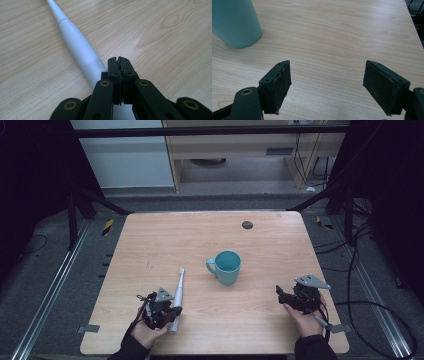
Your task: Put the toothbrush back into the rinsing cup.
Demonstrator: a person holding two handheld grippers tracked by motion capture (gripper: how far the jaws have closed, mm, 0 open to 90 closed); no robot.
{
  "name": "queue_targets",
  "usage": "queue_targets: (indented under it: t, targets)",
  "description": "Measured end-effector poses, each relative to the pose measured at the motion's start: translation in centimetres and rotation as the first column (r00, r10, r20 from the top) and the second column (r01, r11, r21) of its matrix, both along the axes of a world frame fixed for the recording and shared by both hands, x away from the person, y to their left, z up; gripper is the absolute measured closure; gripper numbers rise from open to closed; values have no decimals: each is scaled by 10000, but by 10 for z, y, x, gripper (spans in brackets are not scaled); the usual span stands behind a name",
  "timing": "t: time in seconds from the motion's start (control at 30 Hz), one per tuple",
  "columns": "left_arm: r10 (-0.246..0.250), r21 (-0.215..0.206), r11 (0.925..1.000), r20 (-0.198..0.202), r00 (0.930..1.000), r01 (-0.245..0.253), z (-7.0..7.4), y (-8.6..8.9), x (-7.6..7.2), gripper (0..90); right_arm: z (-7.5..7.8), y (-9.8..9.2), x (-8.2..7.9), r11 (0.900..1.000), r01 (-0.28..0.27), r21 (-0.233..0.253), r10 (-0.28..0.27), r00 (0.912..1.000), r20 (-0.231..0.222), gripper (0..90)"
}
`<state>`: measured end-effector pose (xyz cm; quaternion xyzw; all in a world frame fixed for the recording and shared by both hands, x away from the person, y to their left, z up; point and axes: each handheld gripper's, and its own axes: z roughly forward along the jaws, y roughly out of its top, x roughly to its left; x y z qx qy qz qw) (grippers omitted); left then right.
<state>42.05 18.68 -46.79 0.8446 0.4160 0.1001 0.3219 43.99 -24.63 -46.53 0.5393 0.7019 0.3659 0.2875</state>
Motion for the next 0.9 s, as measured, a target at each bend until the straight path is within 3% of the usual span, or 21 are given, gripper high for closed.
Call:
queue_targets:
  t: [0.9]
  targets:
    - [-150,414,9990,-270,9995,161,-3,4,-1,894,0,0,0,10000,35,-91,-35,10000,-20,221]
